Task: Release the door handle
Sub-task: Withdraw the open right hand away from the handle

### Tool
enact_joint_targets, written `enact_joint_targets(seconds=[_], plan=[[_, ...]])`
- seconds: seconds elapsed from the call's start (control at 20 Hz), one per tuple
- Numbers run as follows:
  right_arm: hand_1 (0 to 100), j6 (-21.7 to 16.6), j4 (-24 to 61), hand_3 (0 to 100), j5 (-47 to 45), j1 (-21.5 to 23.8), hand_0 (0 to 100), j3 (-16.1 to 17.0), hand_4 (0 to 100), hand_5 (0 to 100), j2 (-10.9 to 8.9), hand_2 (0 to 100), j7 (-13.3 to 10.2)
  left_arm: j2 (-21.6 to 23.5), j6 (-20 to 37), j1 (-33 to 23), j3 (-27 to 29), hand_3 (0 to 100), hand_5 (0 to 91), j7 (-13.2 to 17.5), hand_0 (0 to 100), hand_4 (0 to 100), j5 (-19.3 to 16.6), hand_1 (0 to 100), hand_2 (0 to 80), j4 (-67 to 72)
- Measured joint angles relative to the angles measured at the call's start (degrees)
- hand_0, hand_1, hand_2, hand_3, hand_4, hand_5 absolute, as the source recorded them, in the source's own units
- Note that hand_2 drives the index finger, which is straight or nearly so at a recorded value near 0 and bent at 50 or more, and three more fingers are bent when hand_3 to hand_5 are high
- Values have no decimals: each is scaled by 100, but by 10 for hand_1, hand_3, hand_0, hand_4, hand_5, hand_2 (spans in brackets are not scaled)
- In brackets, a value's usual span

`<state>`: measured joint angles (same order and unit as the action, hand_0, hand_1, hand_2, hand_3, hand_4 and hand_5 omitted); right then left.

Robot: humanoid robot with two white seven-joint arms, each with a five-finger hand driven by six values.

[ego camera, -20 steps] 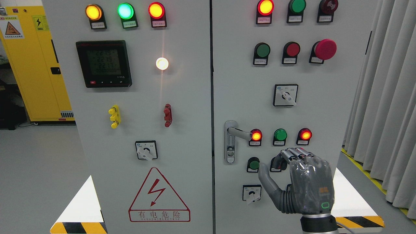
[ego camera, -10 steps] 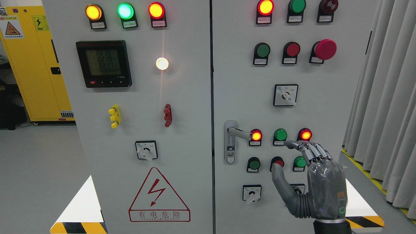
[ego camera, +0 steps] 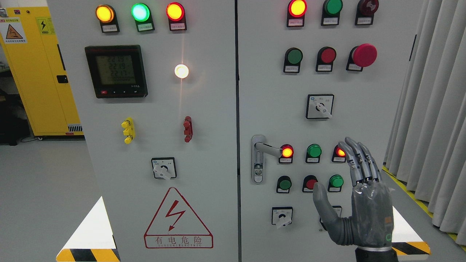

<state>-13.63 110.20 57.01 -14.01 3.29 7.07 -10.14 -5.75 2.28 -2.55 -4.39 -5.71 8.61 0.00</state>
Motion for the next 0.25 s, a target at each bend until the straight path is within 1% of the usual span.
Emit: enact_joint_targets(seconds=[0.25], plan=[[120,-10,-18,0,-23,2,457,24,0,0,5,0,-2,-1,0,3,0,0,0,0,120,0,0,556,0,0]])
